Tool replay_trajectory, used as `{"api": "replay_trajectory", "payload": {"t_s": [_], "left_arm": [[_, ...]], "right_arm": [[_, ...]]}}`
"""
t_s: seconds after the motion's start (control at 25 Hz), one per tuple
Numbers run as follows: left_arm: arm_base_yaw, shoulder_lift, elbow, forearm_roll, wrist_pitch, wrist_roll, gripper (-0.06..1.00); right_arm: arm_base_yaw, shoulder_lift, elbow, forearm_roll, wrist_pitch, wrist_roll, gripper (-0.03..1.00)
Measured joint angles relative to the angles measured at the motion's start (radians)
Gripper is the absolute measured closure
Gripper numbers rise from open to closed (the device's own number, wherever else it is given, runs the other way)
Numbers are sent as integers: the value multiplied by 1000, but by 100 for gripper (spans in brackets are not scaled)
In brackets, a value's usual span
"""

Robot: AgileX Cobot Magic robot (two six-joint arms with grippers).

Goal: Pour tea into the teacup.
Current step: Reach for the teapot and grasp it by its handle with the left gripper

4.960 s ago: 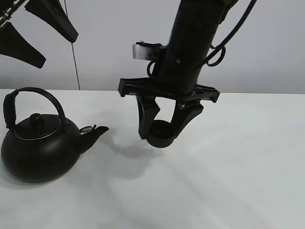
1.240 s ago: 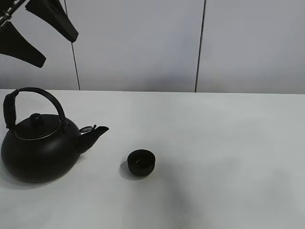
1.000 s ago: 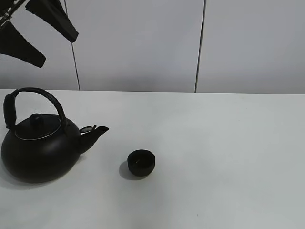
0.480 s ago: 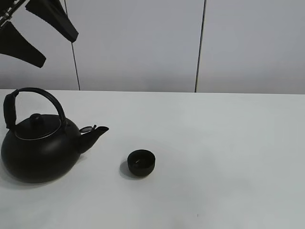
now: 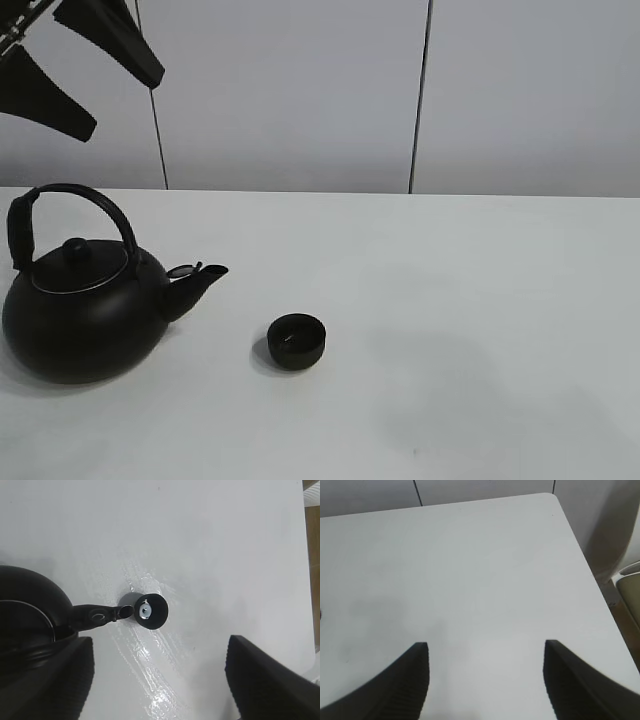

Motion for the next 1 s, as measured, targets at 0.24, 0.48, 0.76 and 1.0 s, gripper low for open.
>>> {"api": "replay_trajectory", "payload": {"t_s": [0.24,0.48,0.76,1.0], "left_arm": [[0,0,0,0,0,0,41],[0,0,0,0,0,0,41],[0,0,0,0,0,0,41],[0,0,0,0,0,0,41]], "right_arm": [[58,-8,102,-42,-63,79,51],[67,-8,113,-52,-69,82,51],[67,-8,113,-53,-72,82,51],[67,-8,113,-53,-76,82,51]]}}
